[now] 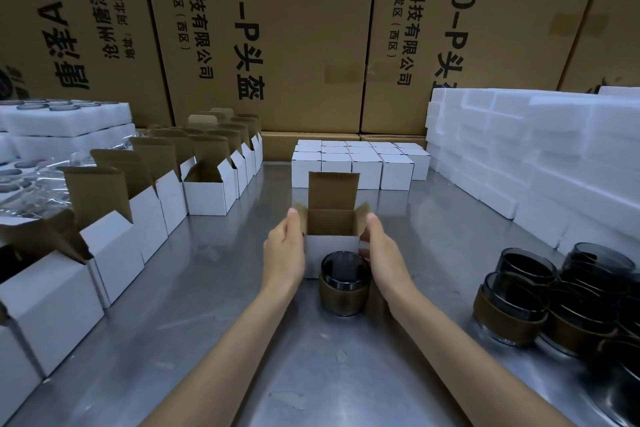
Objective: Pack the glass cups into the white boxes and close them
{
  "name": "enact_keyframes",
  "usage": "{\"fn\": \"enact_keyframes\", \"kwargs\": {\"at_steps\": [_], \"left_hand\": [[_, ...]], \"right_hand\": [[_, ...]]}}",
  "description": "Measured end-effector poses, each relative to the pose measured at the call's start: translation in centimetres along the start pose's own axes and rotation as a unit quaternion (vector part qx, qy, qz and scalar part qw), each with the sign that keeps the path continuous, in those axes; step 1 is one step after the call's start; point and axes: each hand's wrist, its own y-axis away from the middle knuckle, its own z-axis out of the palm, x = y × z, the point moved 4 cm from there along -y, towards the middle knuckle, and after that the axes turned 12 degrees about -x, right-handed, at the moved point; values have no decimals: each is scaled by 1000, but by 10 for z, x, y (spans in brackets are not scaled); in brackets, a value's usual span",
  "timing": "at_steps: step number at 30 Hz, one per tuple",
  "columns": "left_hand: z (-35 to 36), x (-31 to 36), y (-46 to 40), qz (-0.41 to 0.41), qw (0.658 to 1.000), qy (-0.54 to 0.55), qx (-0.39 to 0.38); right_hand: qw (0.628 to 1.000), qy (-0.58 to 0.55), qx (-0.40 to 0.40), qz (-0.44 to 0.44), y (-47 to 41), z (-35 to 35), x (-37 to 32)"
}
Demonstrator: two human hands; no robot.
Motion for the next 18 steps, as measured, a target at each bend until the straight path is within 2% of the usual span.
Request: {"fn": "enact_keyframes", "kwargs": {"at_steps": [4,11,13,15,18], "left_hand": [[-2,-3,-2,7,995,94,-21],[-3,1,-3,33,993,100,-59],[-3,2,-4,38,987,124,-92],[-3,2,-4,26,982,140,-121],[-3,-5,-5,-6,976,145,-163]], "right_hand": [[998,-55,12,11,-1,-4,4],[997,-79,26,-1,-3,-7,7],[995,-24,78,-58,0,-16,2],[977,66,112,-167,12,-22,-14],[903,282,73,-317,31,-19,-37]]}}
